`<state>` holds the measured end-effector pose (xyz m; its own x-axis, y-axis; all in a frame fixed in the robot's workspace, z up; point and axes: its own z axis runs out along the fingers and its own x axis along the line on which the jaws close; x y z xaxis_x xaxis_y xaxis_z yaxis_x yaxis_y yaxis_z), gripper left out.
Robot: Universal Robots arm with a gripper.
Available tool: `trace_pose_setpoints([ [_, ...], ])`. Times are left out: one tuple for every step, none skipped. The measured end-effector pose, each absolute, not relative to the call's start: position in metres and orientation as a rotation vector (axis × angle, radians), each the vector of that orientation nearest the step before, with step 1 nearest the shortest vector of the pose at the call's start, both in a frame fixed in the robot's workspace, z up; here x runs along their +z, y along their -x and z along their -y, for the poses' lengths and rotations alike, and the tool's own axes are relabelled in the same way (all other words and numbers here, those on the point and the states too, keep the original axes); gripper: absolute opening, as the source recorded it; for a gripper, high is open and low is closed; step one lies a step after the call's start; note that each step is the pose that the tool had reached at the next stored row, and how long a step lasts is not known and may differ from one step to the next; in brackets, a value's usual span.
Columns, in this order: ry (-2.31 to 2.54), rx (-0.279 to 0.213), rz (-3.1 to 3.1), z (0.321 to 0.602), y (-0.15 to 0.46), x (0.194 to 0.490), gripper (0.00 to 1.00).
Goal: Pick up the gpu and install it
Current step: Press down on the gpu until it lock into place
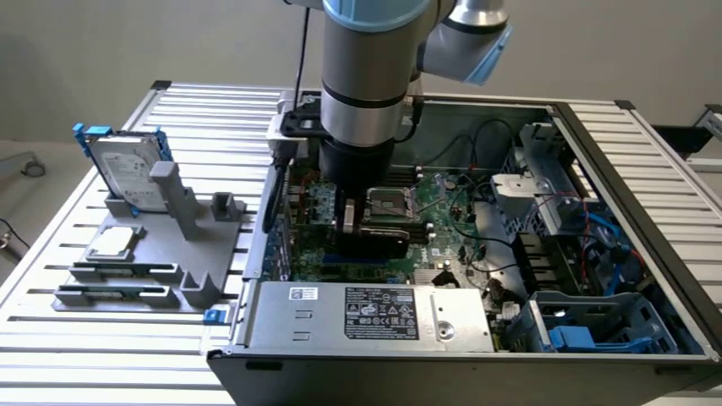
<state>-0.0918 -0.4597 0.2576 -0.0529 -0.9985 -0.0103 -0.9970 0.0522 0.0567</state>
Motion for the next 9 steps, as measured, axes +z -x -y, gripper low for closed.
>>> trace_pose_setpoints([
  [-2.140,-0.075,2.255,0.4596,0.0919,0.2576,0.27],
  [-2.140,-0.075,2.255,0.4596,0.0919,0.2575,0.27],
  [-2.140,-0.076,2.255,0.4596,0.0919,0.2574,0.27],
  [-2.140,-0.076,2.255,0.4596,0.0919,0.2574,0.27],
  [-2.139,-0.076,2.255,0.4596,0.0919,0.2572,0.27],
  [-2.139,-0.076,2.255,0.4596,0.0919,0.2571,0.27],
  [-2.139,-0.076,2.255,0.4596,0.0919,0.2569,0.27],
  [-2.140,-0.076,2.255,0.4596,0.0919,0.2565,0.27],
  [-2.140,-0.076,2.256,0.4596,0.0919,0.2561,0.27],
])
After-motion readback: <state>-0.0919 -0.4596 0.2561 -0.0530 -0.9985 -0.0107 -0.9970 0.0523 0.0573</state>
